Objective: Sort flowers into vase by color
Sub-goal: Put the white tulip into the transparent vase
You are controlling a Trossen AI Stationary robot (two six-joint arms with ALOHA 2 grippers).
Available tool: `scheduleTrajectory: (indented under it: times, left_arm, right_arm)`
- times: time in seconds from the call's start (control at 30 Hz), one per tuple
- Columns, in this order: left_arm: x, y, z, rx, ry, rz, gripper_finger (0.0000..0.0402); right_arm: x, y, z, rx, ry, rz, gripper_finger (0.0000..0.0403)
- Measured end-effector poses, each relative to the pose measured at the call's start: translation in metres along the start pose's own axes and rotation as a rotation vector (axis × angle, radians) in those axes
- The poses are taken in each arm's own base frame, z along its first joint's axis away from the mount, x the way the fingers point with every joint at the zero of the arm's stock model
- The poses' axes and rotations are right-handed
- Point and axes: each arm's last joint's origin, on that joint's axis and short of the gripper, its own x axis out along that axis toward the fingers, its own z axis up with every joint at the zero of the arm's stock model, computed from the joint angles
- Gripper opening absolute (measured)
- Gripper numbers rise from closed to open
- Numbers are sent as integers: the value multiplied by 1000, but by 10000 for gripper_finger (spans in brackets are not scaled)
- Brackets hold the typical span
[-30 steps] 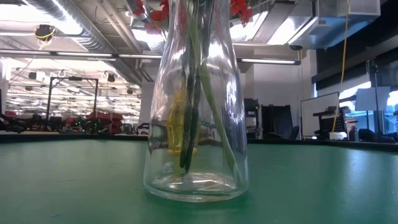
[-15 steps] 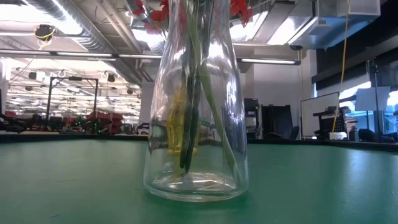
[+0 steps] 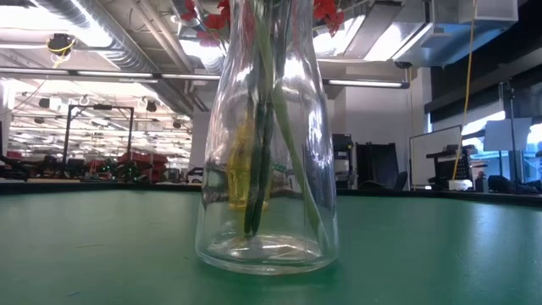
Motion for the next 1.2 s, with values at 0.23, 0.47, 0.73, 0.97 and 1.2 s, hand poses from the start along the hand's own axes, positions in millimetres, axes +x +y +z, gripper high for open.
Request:
scheduleTrajectory:
  times: [0.23,0.47,0.73,0.97,1.2]
  left_arm:
    - [1,-1,-22,-12,47,-7,0]
    - [3,4,-39,18,89,12,0]
    - [3,9,-66,63,155,77,0]
    - [-4,-8,-67,54,191,77,0]
    - [-9,-19,-64,79,203,96,0]
  right_arm:
    - [0,0,0,0,1,0,127]
    - [0,0,0,-1,1,0,127]
    - [1,0,0,-2,3,1,127]
    - [4,2,-3,-9,22,5,127]
    - [9,4,-6,-18,37,5,127]
